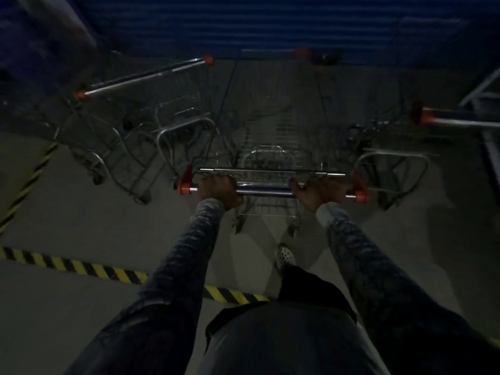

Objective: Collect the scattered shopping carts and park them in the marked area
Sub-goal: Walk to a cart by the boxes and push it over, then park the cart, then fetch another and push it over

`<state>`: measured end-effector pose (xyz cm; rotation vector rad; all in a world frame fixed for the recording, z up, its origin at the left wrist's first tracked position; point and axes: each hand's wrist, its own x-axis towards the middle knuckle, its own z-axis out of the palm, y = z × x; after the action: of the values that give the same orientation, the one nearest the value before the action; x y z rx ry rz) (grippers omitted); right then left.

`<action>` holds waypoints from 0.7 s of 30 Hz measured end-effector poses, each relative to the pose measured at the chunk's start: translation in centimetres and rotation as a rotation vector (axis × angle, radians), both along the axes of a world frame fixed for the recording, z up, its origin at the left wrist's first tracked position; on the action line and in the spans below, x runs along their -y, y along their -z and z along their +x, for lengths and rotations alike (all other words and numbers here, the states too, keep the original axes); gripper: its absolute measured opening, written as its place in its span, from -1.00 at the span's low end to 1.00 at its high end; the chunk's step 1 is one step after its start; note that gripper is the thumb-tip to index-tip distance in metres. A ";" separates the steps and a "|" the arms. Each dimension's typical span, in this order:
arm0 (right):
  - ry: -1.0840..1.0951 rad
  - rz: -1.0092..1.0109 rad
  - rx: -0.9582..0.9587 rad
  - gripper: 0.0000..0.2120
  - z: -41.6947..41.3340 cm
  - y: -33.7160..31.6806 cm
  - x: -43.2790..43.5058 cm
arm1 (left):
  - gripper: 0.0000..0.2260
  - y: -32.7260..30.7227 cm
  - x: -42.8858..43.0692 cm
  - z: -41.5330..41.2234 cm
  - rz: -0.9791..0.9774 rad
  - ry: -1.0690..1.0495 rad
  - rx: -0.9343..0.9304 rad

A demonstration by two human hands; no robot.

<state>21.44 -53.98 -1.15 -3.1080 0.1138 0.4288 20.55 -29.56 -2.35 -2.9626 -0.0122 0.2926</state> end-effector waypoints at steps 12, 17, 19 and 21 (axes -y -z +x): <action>-0.079 0.102 0.083 -0.40 14.1 0.0 3.1 | -0.40 2.5 3.8 9.1 -0.329 -0.176 0.378; -0.041 0.203 0.224 -0.49 15.7 1.3 2.0 | -0.01 2.9 3.8 6.6 -0.384 -0.196 0.264; -0.051 0.258 0.230 -0.56 15.8 2.7 1.2 | -0.07 2.6 4.1 5.4 -0.426 -0.248 0.230; -0.058 0.296 0.303 -0.64 14.9 3.7 -0.9 | -0.13 2.6 4.1 3.7 -0.502 -0.333 0.206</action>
<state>36.37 -53.03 -4.81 -2.8441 -0.0390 -0.0288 24.27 -33.65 -4.93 -3.4686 -0.5365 0.0246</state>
